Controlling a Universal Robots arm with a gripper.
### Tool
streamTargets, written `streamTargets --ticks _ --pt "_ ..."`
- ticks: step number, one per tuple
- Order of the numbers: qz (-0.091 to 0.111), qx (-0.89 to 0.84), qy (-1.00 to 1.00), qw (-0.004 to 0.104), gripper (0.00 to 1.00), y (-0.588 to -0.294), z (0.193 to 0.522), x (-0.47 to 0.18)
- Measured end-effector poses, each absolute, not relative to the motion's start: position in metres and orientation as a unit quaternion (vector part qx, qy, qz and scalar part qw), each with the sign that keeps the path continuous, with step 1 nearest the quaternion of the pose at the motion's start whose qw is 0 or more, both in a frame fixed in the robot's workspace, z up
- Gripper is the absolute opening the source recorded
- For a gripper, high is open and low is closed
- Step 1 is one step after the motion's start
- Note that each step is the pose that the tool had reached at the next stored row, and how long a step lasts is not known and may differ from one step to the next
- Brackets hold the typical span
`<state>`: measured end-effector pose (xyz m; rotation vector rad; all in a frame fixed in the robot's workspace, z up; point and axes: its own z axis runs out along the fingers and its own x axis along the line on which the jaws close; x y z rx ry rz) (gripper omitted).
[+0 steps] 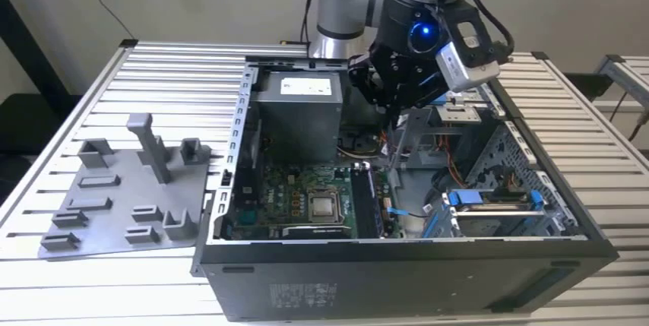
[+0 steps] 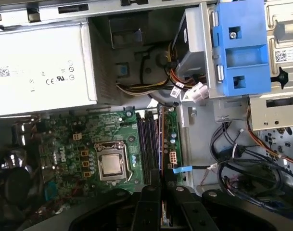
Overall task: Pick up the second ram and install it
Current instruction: 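Insert the second ram into the second slot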
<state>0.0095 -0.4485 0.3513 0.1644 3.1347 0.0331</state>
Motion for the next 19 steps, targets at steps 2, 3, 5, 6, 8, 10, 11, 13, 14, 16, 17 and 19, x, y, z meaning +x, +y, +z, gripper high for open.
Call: streamTargets --ticks 2,3,5,6,8,10,11,13,14,16,17,19 --pt "0.011 0.034 0.999 0.001 0.14 -0.4485 0.35 0.0095" --pt "0.011 0.025 1.0 0.001 0.14 -0.4485 0.3494 0.0095" --pt "0.01 0.007 1.0 0.001 0.14 -0.4485 0.348 0.0095" --pt "0.01 -0.001 1.0 0.001 0.14 -0.4484 0.3474 0.0095" --pt "0.01 -0.016 1.0 0.0 0.14 -0.4484 0.3463 0.0095" --pt "0.01 -0.028 1.0 0.0 0.14 -0.4484 0.3454 0.0095" --pt "0.01 -0.032 0.999 0.0 0.14 -0.4485 0.3452 0.0095" --pt "0.01 -0.033 0.999 0.0 0.14 -0.4485 0.3452 0.0095" --pt "0.01 -0.033 0.999 0.0 0.14 -0.4485 0.3451 0.0095" --pt "0.01 -0.034 0.999 0.0 0.14 -0.4485 0.345 0.0095" --pt "0.01 -0.034 0.999 0.0 0.14 -0.4485 0.345 0.0095" --pt "0.01 -0.034 0.999 0.0 0.14 -0.4484 0.3446 0.0095"
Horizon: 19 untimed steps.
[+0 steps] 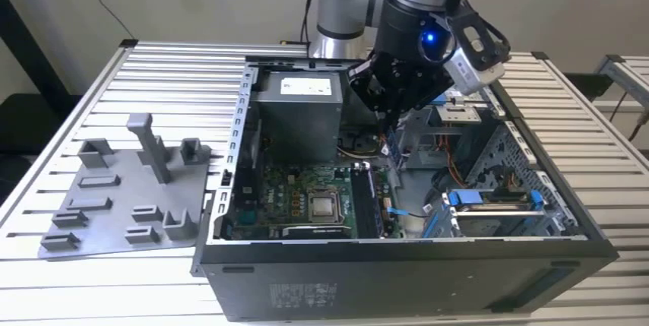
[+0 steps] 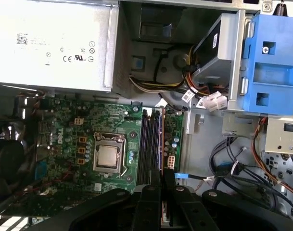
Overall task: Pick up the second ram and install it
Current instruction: 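Insert the second ram into the second slot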
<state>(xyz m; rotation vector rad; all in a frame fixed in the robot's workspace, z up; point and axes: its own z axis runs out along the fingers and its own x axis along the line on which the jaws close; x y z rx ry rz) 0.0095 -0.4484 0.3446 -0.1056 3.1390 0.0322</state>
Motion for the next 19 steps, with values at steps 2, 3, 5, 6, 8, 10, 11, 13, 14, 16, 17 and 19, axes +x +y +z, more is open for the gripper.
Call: streamTargets --ticks 2,3,5,6,8,10,11,13,14,16,17,19 --pt "0.01 -0.034 0.999 0.0 0.14 -0.4485 0.3439 0.0095" --pt "0.01 -0.034 0.999 0.0 0.14 -0.4485 0.3435 0.0095" --pt "0.01 -0.034 0.999 0.0 0.14 -0.4484 0.3426 0.0095" --pt "0.01 -0.034 0.999 0.0 0.14 -0.4485 0.3421 0.0095" --pt "0.01 -0.034 0.999 0.0 0.14 -0.4485 0.3413 0.0095" --pt "0.01 -0.034 0.999 0.0 0.14 -0.4484 0.3404 0.0095" --pt "0.01 -0.034 0.999 0.0 0.14 -0.4484 0.34 0.0096" --pt "0.01 -0.034 0.999 0.0 0.14 -0.4484 0.3392 0.0095" --pt "0.01 -0.034 0.999 0.0 0.14 -0.4485 0.3389 0.0095" --pt "0.01 -0.034 0.999 0.0 0.14 -0.4485 0.3384 0.0095" --pt "0.01 -0.034 0.999 0.0 0.14 -0.4485 0.3381 0.0095" --pt "0.01 -0.034 0.999 0.0 0.14 -0.4484 0.3372 0.0095"
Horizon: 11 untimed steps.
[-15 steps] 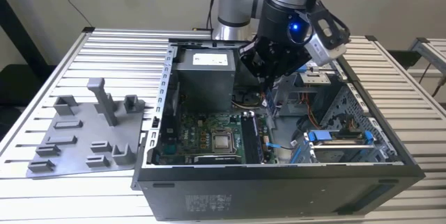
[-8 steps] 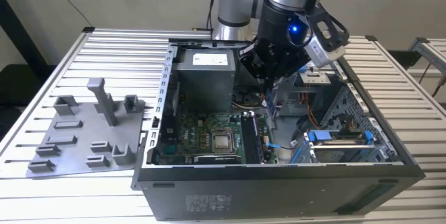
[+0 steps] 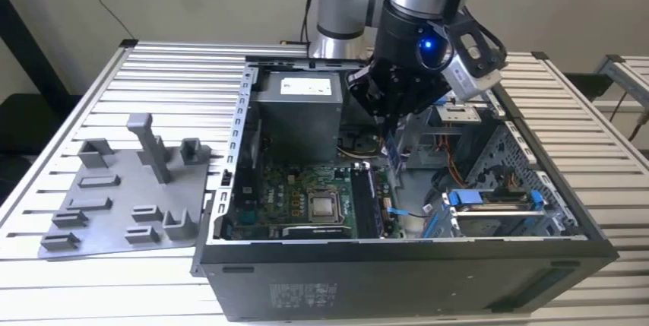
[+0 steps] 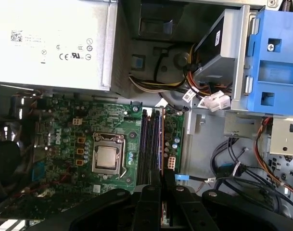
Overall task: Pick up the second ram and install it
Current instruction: 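Insert the second ram into the second slot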
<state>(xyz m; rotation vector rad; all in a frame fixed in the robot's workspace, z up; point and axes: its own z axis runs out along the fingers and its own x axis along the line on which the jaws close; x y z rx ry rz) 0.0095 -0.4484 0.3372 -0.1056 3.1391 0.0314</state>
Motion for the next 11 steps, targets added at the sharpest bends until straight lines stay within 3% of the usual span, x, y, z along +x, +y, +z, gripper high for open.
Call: streamTargets --ticks 11 --pt "0.01 -0.014 1.0 0.0 0.14 -0.4484 0.3282 0.0095"
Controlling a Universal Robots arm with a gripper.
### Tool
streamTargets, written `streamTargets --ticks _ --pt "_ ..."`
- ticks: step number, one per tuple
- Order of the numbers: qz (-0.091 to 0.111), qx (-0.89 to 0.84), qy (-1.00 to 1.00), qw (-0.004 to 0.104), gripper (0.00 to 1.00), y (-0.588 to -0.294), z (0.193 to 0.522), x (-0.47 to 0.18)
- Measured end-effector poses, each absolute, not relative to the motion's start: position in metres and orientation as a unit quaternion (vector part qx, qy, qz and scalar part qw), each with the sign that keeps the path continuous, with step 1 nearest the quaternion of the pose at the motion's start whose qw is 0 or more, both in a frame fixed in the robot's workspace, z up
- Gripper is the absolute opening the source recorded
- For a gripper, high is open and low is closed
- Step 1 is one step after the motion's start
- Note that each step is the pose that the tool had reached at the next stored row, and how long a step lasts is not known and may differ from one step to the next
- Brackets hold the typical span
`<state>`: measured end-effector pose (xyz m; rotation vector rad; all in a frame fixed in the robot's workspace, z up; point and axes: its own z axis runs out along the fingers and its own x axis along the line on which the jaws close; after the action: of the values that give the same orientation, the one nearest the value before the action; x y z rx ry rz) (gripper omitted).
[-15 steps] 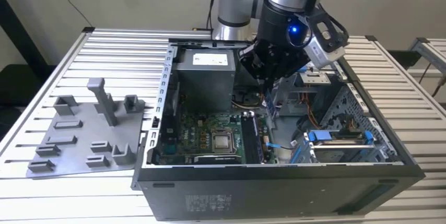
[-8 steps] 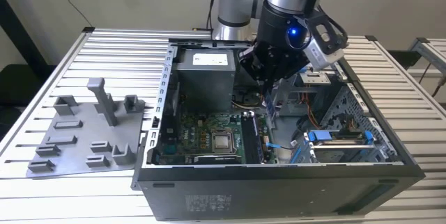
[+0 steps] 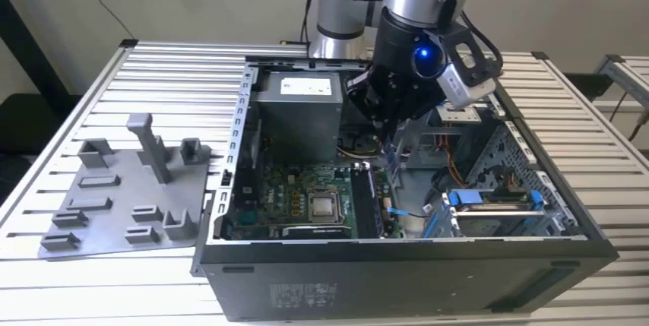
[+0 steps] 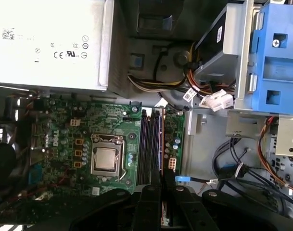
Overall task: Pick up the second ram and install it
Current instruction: 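Insert the second ram into the second slot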
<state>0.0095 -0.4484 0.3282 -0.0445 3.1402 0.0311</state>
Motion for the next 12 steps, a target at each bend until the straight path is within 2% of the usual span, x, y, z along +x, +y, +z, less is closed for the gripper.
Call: streamTargets --ticks 12 --pt "0.009 0.033 0.999 0.001 0.14 -0.448 0.315 0.009"
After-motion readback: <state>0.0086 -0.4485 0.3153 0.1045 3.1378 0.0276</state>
